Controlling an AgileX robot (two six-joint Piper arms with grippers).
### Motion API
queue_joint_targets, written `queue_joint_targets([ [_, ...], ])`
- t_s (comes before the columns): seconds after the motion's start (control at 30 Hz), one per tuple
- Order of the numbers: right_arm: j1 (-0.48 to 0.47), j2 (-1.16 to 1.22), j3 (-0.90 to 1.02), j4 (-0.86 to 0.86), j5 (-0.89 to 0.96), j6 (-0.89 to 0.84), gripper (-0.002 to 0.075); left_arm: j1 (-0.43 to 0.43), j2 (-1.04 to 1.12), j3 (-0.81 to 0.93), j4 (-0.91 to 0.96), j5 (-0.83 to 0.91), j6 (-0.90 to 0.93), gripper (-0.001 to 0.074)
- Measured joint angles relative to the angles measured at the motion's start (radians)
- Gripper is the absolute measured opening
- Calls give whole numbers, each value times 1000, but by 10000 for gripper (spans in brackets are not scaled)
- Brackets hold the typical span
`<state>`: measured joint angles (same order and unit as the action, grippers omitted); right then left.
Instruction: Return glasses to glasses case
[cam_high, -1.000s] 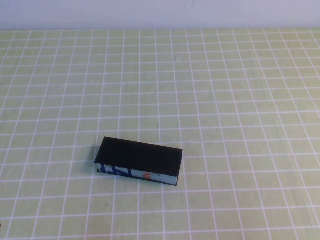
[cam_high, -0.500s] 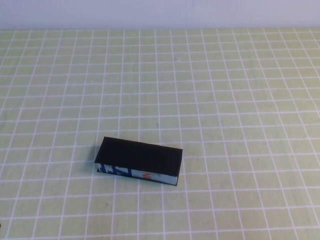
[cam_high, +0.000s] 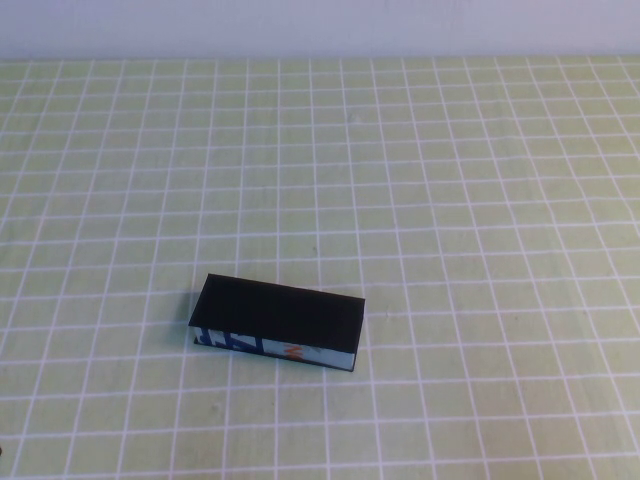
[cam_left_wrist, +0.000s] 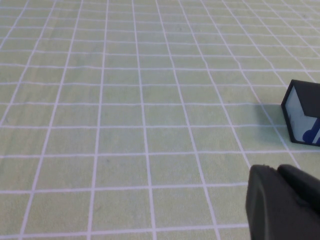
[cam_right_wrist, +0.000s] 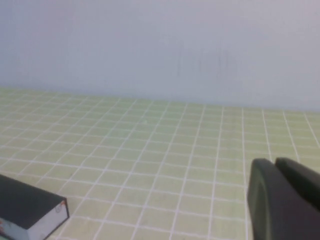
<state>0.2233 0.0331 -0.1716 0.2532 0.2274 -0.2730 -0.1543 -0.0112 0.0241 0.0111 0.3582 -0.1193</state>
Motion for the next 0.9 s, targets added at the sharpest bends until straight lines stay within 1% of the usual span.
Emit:
queue_joint_targets([
  [0.17,-67,-20,114,105,20,0,-18,0,0,0,0,0,0,-3],
  [0.3,-89,-34,189,139,75,0,-18,0,0,0,0,0,0,-4],
  [0.9,-93,-40,199,103,93,11,-18,0,-1,0,6,2,0,-3],
])
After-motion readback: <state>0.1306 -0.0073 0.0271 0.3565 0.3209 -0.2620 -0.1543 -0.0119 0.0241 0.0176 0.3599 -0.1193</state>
